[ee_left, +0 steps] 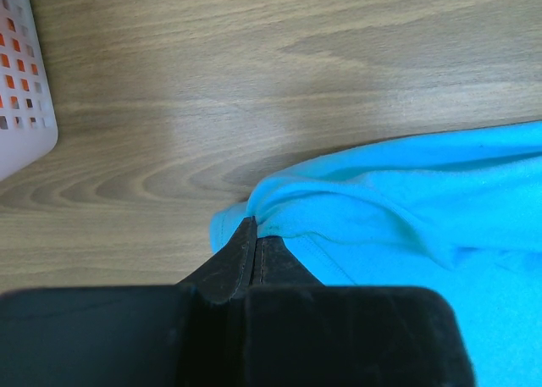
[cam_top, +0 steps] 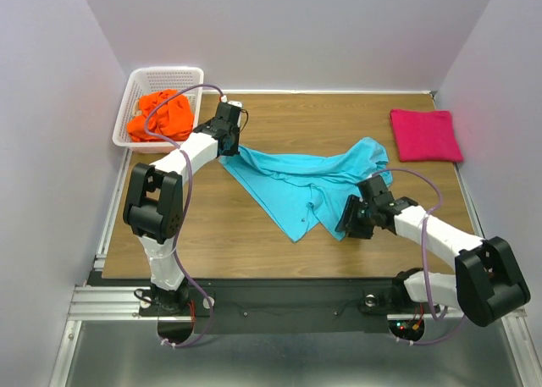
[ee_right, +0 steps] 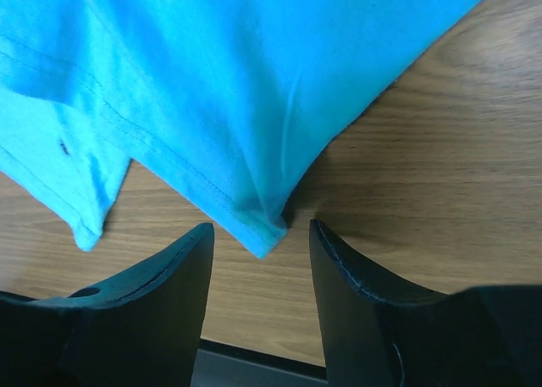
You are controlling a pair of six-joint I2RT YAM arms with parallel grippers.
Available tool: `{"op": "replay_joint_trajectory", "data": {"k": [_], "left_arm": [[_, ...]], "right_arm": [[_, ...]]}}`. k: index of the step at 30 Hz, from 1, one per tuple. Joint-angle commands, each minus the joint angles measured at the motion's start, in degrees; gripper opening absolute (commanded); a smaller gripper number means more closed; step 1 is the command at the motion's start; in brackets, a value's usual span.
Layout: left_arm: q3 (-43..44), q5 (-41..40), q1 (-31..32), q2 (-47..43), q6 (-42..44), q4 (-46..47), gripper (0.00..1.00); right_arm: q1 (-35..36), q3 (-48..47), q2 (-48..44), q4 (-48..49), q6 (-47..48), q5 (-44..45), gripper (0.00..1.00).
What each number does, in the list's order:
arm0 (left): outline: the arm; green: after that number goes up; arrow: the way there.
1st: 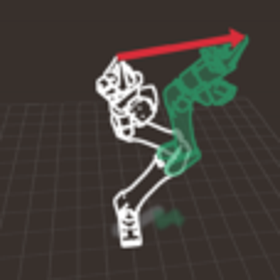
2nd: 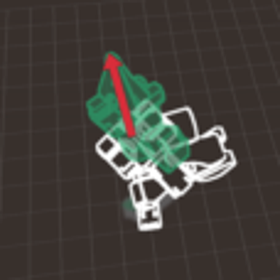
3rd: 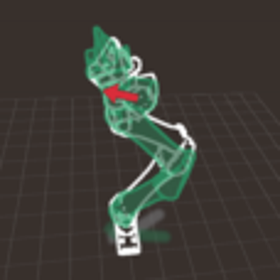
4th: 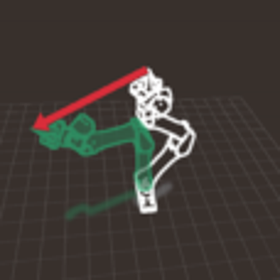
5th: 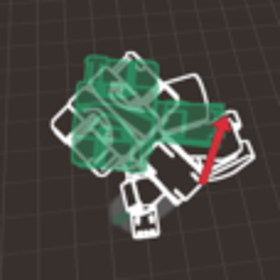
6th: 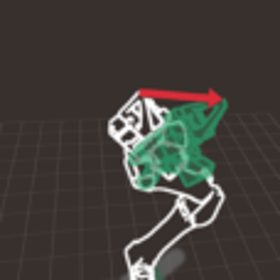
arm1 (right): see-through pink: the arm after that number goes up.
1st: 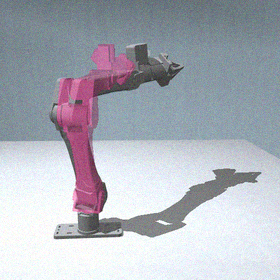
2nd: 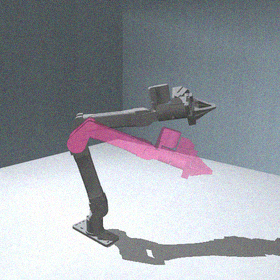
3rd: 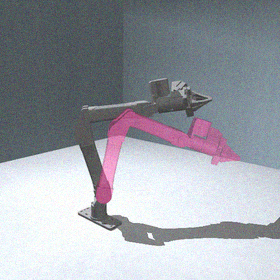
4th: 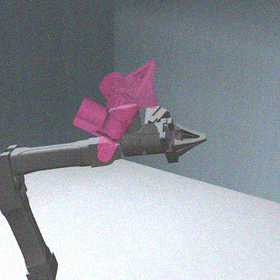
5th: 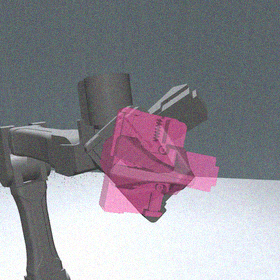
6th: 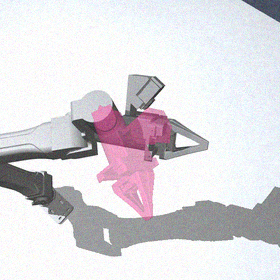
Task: Fold and stack the t-shirts
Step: Flatten the tshirt out
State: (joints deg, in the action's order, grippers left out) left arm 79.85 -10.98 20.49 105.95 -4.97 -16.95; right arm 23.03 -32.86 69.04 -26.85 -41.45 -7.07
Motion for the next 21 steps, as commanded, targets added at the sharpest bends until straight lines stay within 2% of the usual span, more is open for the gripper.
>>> {"op": "replay_joint_trajectory", "data": {"k": [1, 6, 11, 14, 15, 17, 21], "left_arm": [[0.2, -0.6, -0.4, -3.7, -0.3, 1.2, 0.0], [0.1, -0.7, -0.5, -3.7, -0.1, 1.4, 0.0], [0.0, -0.8, -0.5, -3.8, -0.3, 1.3, 0.0], [0.0, -1.0, -0.5, -4.0, -0.3, 1.2, 0.0], [0.0, -1.1, -0.5, -4.3, -0.3, 1.3, 0.0], [0.0, -1.3, -0.5, -4.3, -0.3, 1.3, 0.0], [0.0, -1.5, -0.6, -4.7, -0.3, 1.3, 0.0]], "right_arm": [[1.2, 1.7, 1.0, 3.6, -1.9, 1.3, 0.55], [2.4, 3.3, 2.2, 5.6, -2.5, 2.3, 0.54], [3.2, 3.7, 3.6, 7.6, -2.6, 2.1, 0.45], [3.3, 3.8, 3.4, 7.6, -2.6, 3.1, 0.32], [3.2, 3.8, 2.8, 7.7, -2.4, 3.6, 0.24], [3.3, 3.8, 1.6, 7.7, -2.2, 4.3, 0.14], [3.3, 3.7, 0.8, 7.6, -2.1, 5.4, 0.01]]}}
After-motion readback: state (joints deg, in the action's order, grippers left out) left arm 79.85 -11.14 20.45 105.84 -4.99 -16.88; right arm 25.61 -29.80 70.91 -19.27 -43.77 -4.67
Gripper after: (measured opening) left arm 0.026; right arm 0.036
